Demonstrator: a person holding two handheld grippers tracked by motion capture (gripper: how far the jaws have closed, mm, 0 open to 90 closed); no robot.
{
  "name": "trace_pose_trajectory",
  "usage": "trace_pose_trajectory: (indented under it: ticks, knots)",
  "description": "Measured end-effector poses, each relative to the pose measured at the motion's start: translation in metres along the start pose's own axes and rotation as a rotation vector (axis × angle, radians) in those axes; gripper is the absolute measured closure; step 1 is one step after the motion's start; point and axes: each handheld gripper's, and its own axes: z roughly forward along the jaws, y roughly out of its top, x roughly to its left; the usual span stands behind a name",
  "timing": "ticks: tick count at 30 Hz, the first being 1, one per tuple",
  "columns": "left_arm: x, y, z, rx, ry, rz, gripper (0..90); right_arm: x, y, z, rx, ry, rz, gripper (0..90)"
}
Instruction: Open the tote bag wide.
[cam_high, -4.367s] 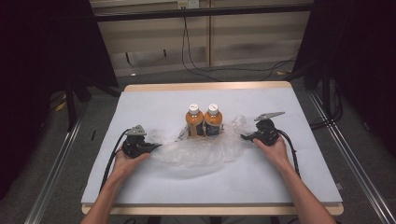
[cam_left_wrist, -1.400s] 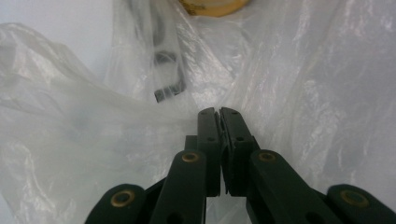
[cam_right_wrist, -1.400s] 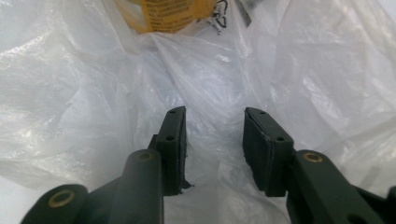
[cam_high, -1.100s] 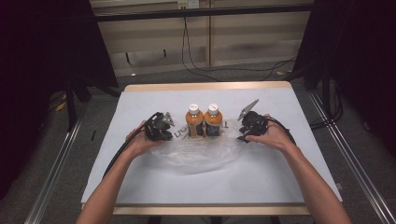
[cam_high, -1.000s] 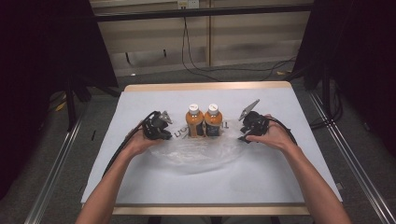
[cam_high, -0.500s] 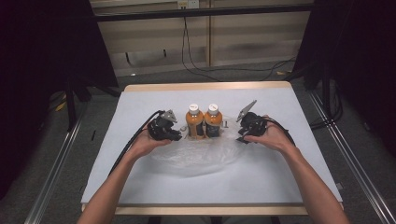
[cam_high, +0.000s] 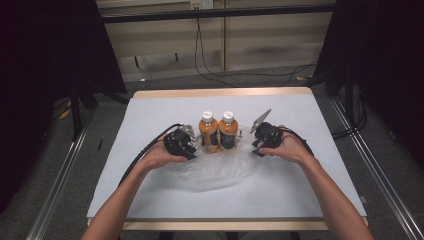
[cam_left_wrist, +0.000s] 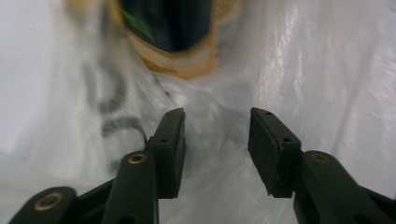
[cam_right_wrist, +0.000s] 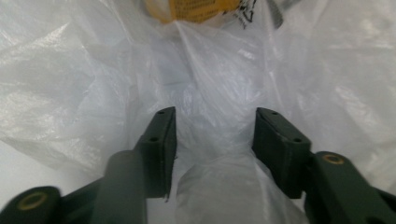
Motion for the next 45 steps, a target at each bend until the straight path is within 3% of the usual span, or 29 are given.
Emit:
trace_pose_trajectory:
  ticks: [1, 2, 3, 6, 7, 8, 14, 16, 19, 22, 24, 30, 37, 39, 43, 45]
  knots:
    - [-0.003, -0.003, -0.002, 0.022, 0.004, 0.012, 53.8, 0.002, 0.0, 0.0, 0.01, -0.002, -0.014, 43.0]
    - [-0.003, -0.003, -0.002, 0.022, 0.004, 0.012, 53.3, 0.002, 0.0, 0.0, 0.01, -0.002, -0.014, 43.0]
    - [-0.004, -0.004, -0.005, 0.052, -0.006, 0.015, 53.3, 0.002, 0.0, 0.0, 0.013, -0.004, -0.02, 41.6]
    - [-0.006, -0.007, -0.01, 0.128, 0.028, 0.046, 52.8, 0.001, -0.003, -0.004, 0.074, -0.021, -0.005, 35.5]
    - [-0.006, -0.007, -0.01, 0.128, 0.028, 0.046, 53.0, 0.001, -0.003, -0.004, 0.074, -0.021, -0.005, 35.5]
    - [-0.005, -0.008, -0.011, 0.146, 0.041, 0.062, 53.2, 0.001, -0.003, -0.006, 0.107, -0.038, -0.026, 34.8]
    - [0.003, -0.008, -0.012, 0.136, 0.069, 0.035, 56.4, -0.005, -0.005, -0.005, 0.103, -0.034, -0.006, 28.2]
    - [0.01, -0.007, -0.012, 0.134, 0.107, 0.011, 55.1, -0.009, -0.007, -0.005, 0.097, -0.037, 0.008, 27.6]
    - [0.023, -0.004, -0.011, 0.13, 0.088, -0.007, 51.0, -0.015, -0.009, -0.005, 0.086, -0.034, 0.046, 25.8]
    - [0.027, -0.002, -0.012, 0.136, 0.104, 0.0, 53.1, -0.018, -0.009, -0.004, 0.079, -0.036, 0.044, 25.5]
    - [0.033, -0.005, -0.013, 0.11, 0.087, -0.016, 54.6, -0.021, -0.012, -0.005, 0.072, -0.029, 0.044, 26.0]
    - [0.034, -0.007, -0.013, 0.101, 0.086, 0.0, 55.8, -0.021, -0.018, -0.009, 0.086, -0.032, 0.039, 26.2]
    - [0.038, -0.009, -0.016, 0.098, 0.091, -0.017, 57.6, -0.022, -0.021, -0.011, 0.099, -0.036, 0.039, 26.3]
    - [0.039, -0.011, -0.017, 0.092, 0.09, -0.036, 60.5, -0.021, -0.022, -0.012, 0.099, -0.039, 0.036, 26.3]
    - [0.037, -0.016, -0.018, 0.024, 0.096, -0.105, 67.0, -0.023, -0.021, -0.012, 0.098, -0.035, 0.062, 26.4]
    - [0.037, -0.016, -0.019, 0.008, 0.098, -0.107, 66.4, -0.023, -0.021, -0.012, 0.094, -0.034, 0.062, 26.3]
